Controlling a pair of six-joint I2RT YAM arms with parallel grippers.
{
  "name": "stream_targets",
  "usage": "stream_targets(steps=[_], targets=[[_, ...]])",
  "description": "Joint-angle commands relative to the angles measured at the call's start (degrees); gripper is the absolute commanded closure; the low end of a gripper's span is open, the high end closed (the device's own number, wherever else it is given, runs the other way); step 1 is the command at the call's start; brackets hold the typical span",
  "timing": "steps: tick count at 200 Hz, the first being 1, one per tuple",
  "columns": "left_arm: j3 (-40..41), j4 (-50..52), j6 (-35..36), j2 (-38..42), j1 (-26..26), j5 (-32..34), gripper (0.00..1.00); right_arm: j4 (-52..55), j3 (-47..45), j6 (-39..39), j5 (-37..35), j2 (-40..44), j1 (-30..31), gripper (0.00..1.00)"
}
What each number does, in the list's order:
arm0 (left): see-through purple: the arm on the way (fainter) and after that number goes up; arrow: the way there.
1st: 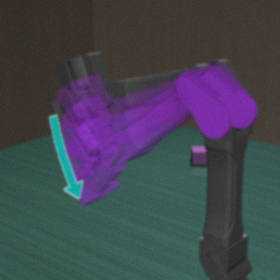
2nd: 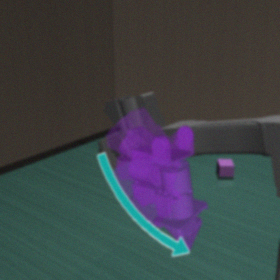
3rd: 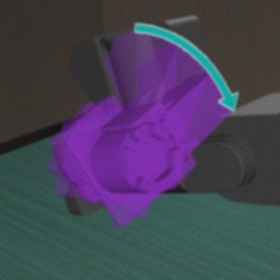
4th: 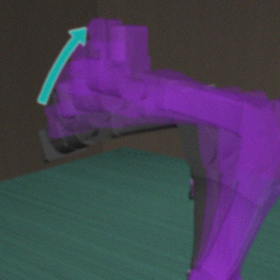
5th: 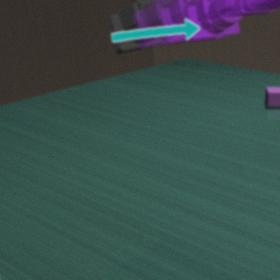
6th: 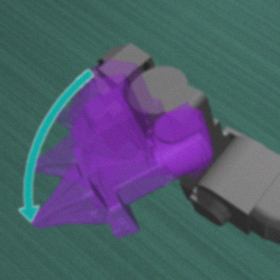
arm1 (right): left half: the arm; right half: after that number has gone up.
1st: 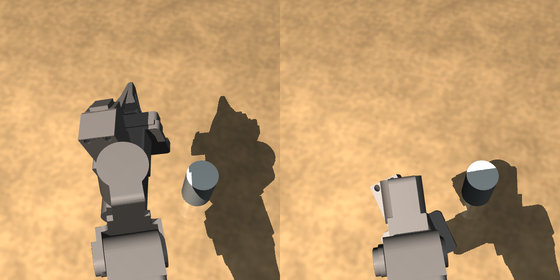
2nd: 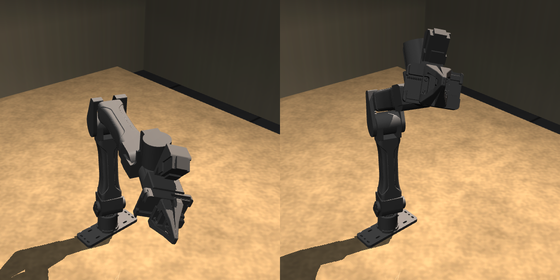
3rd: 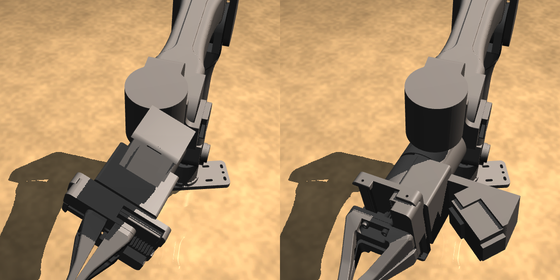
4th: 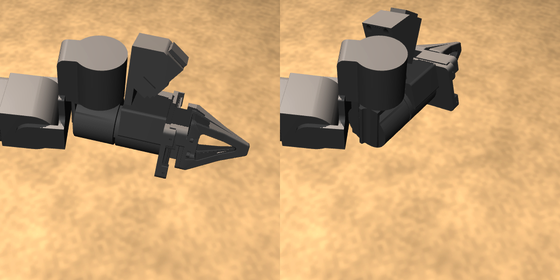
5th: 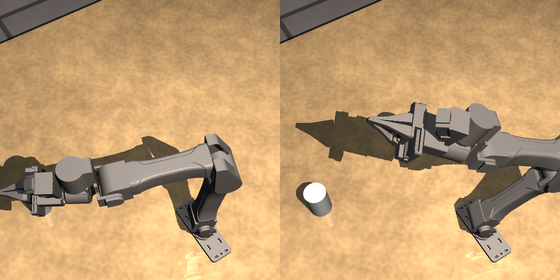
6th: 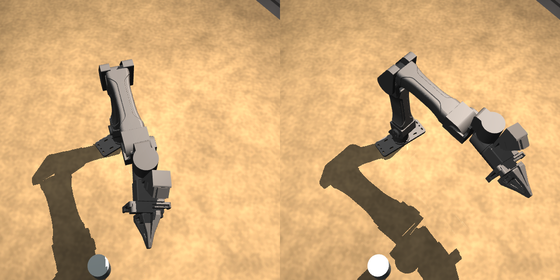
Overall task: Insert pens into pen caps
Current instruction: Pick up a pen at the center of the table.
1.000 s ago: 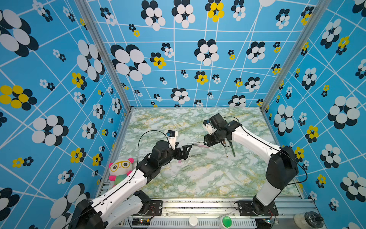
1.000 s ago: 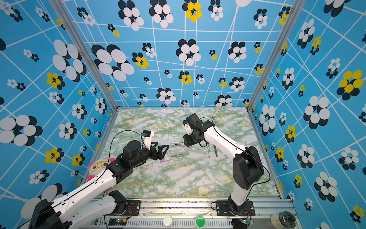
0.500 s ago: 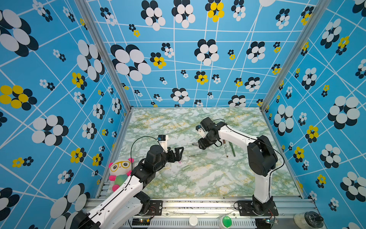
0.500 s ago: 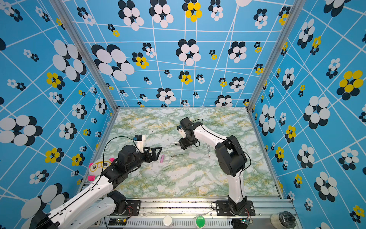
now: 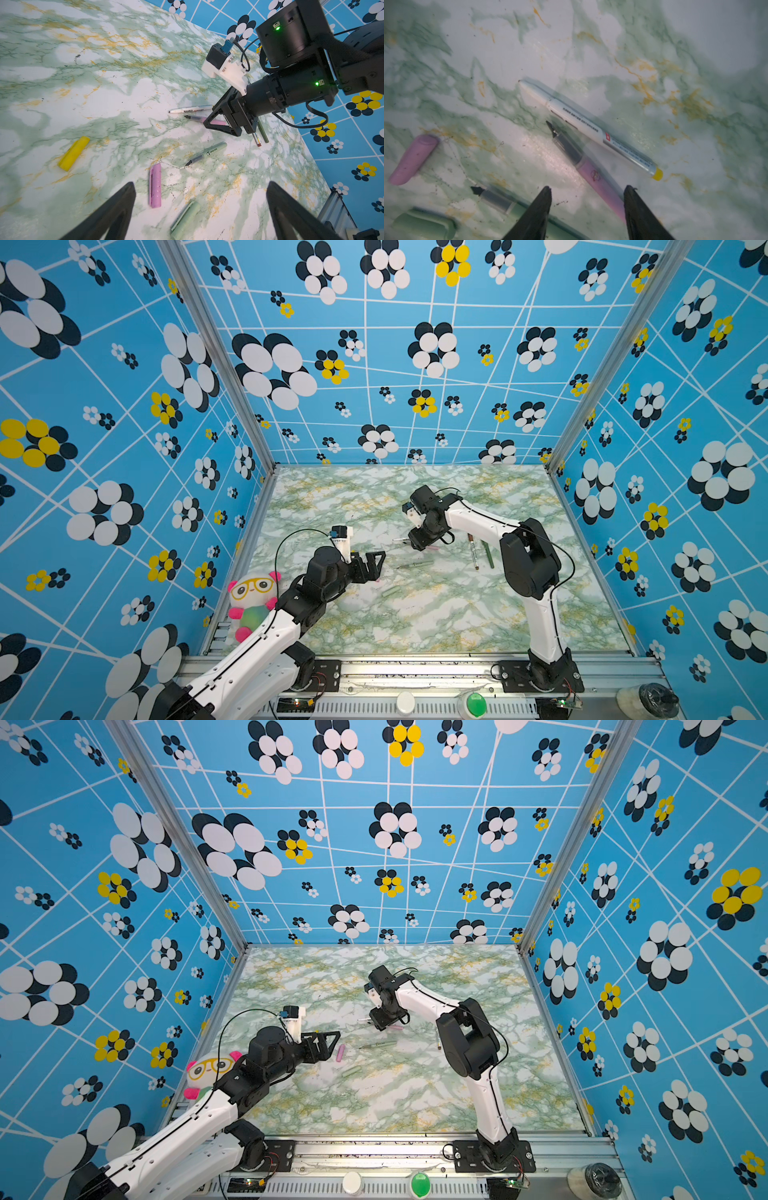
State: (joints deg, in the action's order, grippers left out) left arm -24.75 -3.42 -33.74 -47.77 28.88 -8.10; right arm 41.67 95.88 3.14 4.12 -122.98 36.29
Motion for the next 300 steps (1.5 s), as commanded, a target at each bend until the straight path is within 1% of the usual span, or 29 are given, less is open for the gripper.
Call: stream_targets(steps=[1,82,134,177,216,300], targets=[[0.5,-1.6,-0.5,0.7,-0.5,-0.7,0.01,1.8,1.5,0.9,-1.0,-1.3,0.7,0.45],[0.6,-1.4,-1.0,1.2,-0.7,-0.3,0.01,2.3,2.6,2.1,-0.4,-5.8,2.6,0.55],[0.8,-1.1,-1.2,1.7,-0.8,0.0,0.01,3.5,3.5,3.0,-1.8,-7.2,3.5,0.68],[0.8,-1.5,-1.3,1.5,-0.8,0.0,0.01,4.9,2.2,4.0,-2.6,-6.7,3.7,0.72],[0.9,-1.8,-1.4,1.5,-0.9,0.0,0.01,4.7,-0.5,4.4,-3.7,-5.2,3.7,0.73],[0.4,-2.4,-1.4,0.9,-0.9,-0.2,0.01,5.0,-2.2,4.8,-3.5,-3.8,4.3,0.82]])
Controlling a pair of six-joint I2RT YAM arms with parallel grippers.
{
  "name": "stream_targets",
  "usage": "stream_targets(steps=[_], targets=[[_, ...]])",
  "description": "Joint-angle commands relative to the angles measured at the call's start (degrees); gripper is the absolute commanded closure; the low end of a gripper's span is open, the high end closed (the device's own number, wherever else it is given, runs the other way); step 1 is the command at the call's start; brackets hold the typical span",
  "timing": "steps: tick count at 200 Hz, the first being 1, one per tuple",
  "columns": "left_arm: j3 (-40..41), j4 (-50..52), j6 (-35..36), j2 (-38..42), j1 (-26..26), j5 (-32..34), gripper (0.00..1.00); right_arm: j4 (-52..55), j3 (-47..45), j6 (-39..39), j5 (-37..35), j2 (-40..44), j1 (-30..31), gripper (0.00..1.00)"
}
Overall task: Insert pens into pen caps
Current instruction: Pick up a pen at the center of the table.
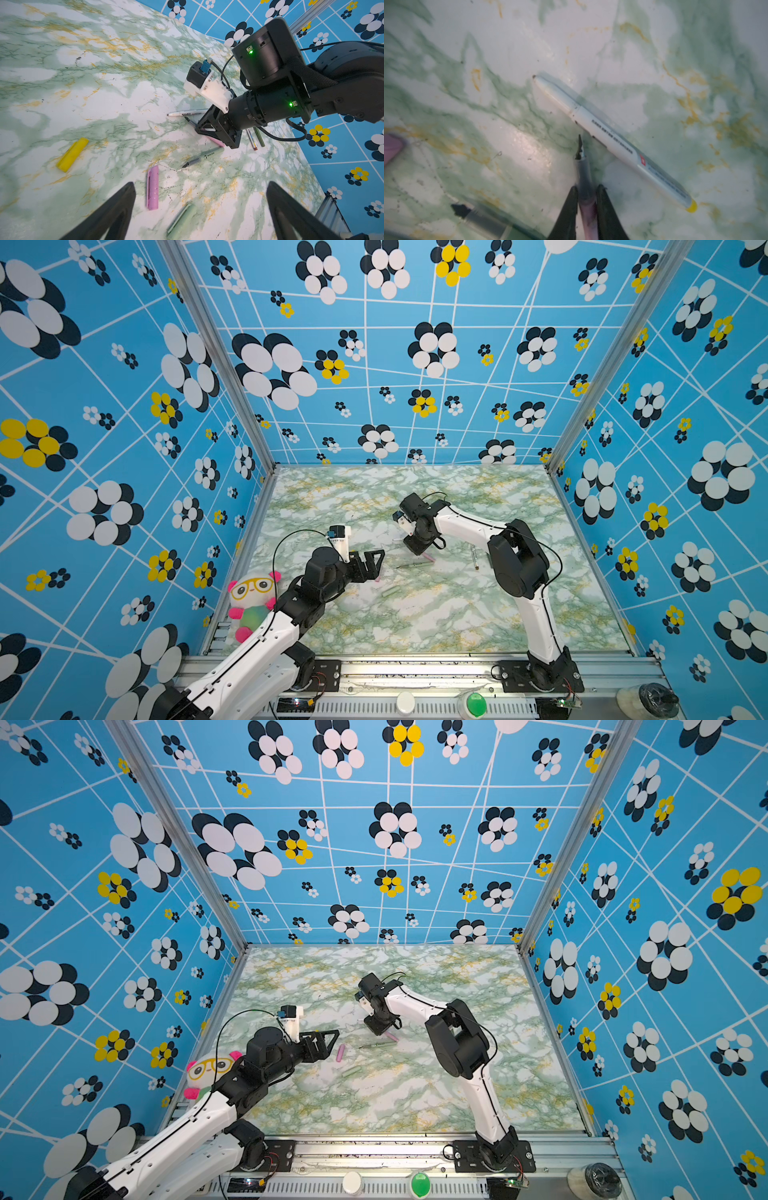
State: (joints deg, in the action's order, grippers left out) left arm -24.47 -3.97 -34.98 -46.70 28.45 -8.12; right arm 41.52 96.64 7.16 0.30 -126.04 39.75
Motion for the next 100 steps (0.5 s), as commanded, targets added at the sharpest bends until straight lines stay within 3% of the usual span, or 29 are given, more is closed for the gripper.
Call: stream_targets(steps=[1,100], targets=[[0.1,-1.8,-0.2,-0.1,-0.5,-0.2,0.01,5.2,-3.0,0.8,0.3,-0.7,0.9,0.82],[-1.1,-2.7,-0.5,-1.8,-0.5,-1.1,0.01,3.9,-3.6,0.2,0.1,3.1,0.9,0.91]])
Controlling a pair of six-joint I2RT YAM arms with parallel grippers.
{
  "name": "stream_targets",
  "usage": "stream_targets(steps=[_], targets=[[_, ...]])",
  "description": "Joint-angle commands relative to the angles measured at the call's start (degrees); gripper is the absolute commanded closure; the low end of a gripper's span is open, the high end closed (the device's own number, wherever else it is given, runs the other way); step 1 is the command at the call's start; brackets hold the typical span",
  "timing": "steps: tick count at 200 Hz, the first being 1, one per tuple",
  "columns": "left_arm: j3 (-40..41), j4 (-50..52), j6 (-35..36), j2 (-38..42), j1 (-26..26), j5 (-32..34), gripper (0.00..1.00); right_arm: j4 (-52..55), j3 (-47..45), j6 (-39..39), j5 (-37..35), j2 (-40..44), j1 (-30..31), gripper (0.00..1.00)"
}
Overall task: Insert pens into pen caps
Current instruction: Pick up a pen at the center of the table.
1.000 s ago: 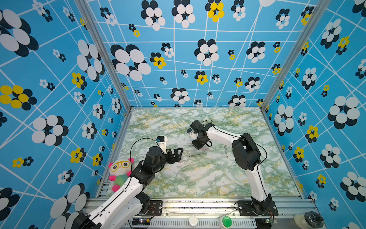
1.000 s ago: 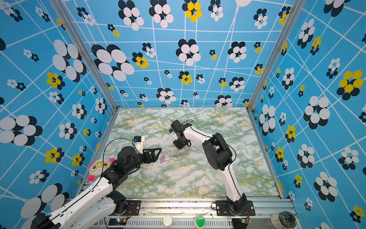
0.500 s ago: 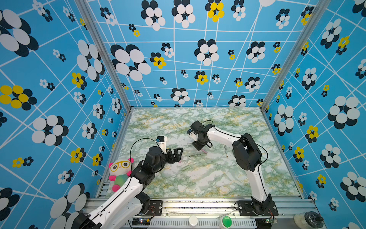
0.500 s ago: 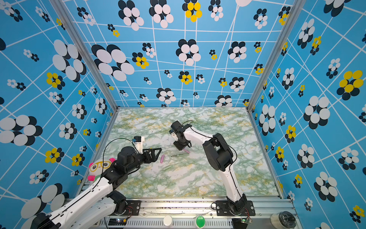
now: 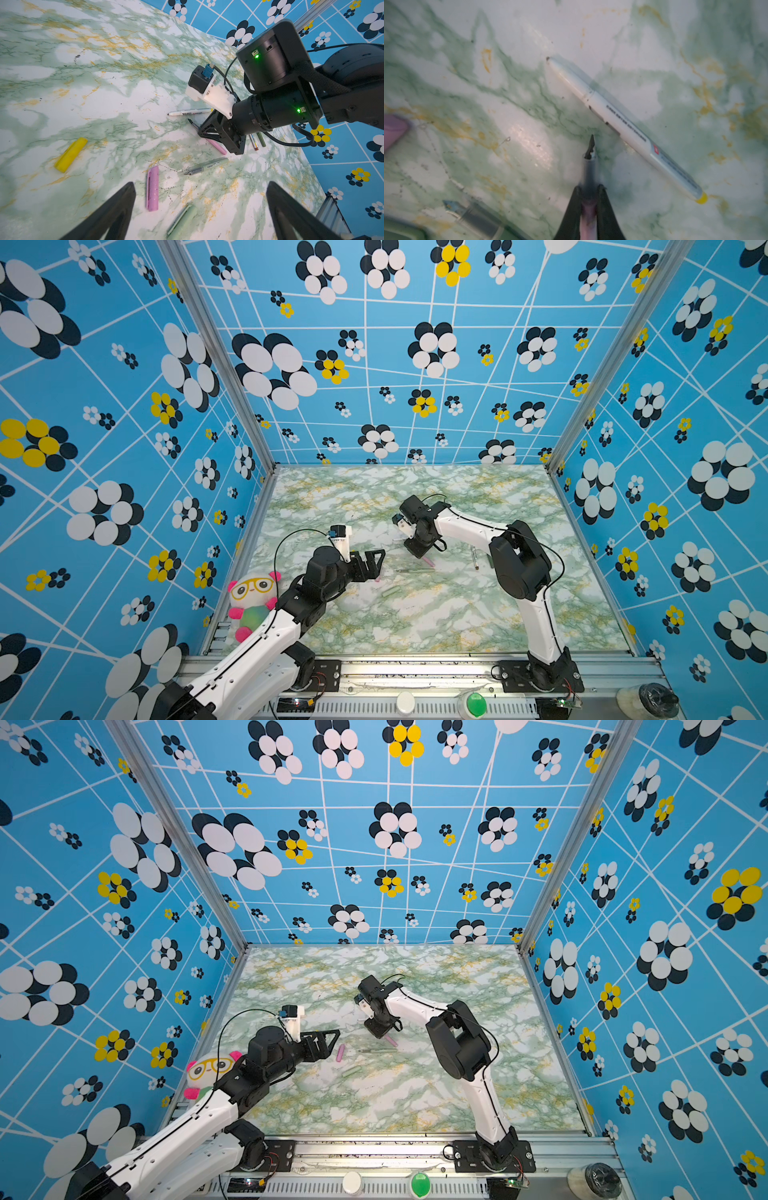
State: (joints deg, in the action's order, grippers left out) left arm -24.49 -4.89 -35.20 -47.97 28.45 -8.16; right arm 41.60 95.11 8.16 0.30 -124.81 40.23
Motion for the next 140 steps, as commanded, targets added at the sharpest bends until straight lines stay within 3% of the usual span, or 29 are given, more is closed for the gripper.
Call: stream_targets(steps=[1,71,140], targets=[[-1.1,-1.9,-0.3,-0.5,-0.4,-1.1,0.01,3.8,-2.0,-0.8,0.1,2.0,0.5,0.91],[-0.9,-3.3,1.1,1.0,-0.5,-3.2,0.01,-0.1,-2.6,-4.6,2.3,11.4,0.5,0.92],[-3.9,-4.9,4.5,3.6,-0.7,-16.8,0.01,-8.1,-3.0,-19.4,15.6,23.1,-2.8,0.92]])
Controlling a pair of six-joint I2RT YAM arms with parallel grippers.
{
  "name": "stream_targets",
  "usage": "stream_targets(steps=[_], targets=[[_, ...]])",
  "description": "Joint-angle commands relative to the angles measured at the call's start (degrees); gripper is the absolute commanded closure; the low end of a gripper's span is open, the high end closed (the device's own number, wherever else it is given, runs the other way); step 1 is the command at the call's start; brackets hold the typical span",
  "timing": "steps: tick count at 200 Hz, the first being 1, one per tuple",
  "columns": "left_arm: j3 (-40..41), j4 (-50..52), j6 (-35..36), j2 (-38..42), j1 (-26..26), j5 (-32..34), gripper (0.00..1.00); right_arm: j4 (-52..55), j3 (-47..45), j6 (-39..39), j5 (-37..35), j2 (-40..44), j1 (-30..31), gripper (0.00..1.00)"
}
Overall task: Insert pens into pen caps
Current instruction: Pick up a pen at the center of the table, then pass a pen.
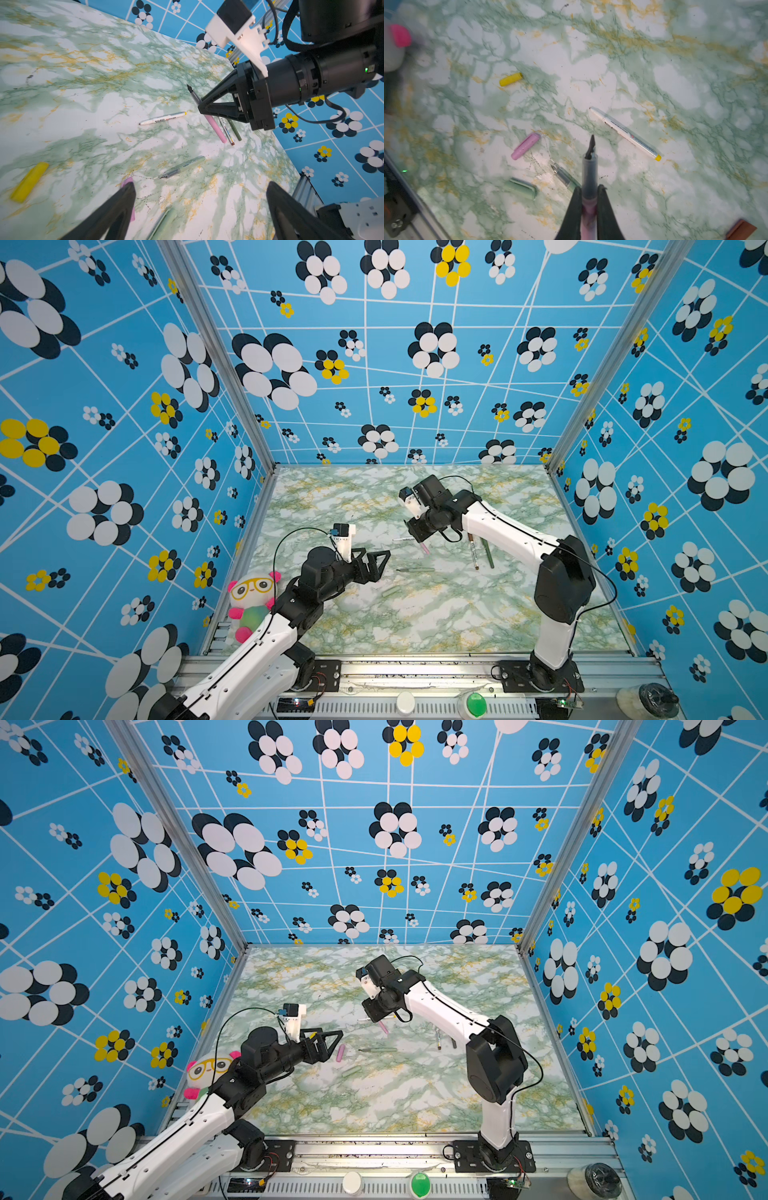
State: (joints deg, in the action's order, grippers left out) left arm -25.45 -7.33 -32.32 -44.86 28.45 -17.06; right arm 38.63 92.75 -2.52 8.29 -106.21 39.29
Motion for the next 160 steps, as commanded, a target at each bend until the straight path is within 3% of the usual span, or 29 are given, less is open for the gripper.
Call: stream_targets(steps=[1,58,109,160], targets=[[-2.9,-2.5,1.5,0.5,-0.7,-8.2,0.01,-5.4,-0.6,-9.0,7.9,4.7,-2.0,0.92],[-5.4,-10.9,-4.5,-4.7,-0.6,-18.7,0.03,-19.3,-9.5,-22.7,19.3,14.6,-2.9,0.92],[-7.2,-18.5,-12.3,-11.4,-0.5,-19.9,0.10,-27.1,-15.6,-27.3,25.7,19.1,-2.8,0.92],[-7.8,-22.6,-16.4,-15.5,0.3,-18.0,0.23,-30.0,-19.1,-26.7,27.3,21.7,-2.0,0.92]])
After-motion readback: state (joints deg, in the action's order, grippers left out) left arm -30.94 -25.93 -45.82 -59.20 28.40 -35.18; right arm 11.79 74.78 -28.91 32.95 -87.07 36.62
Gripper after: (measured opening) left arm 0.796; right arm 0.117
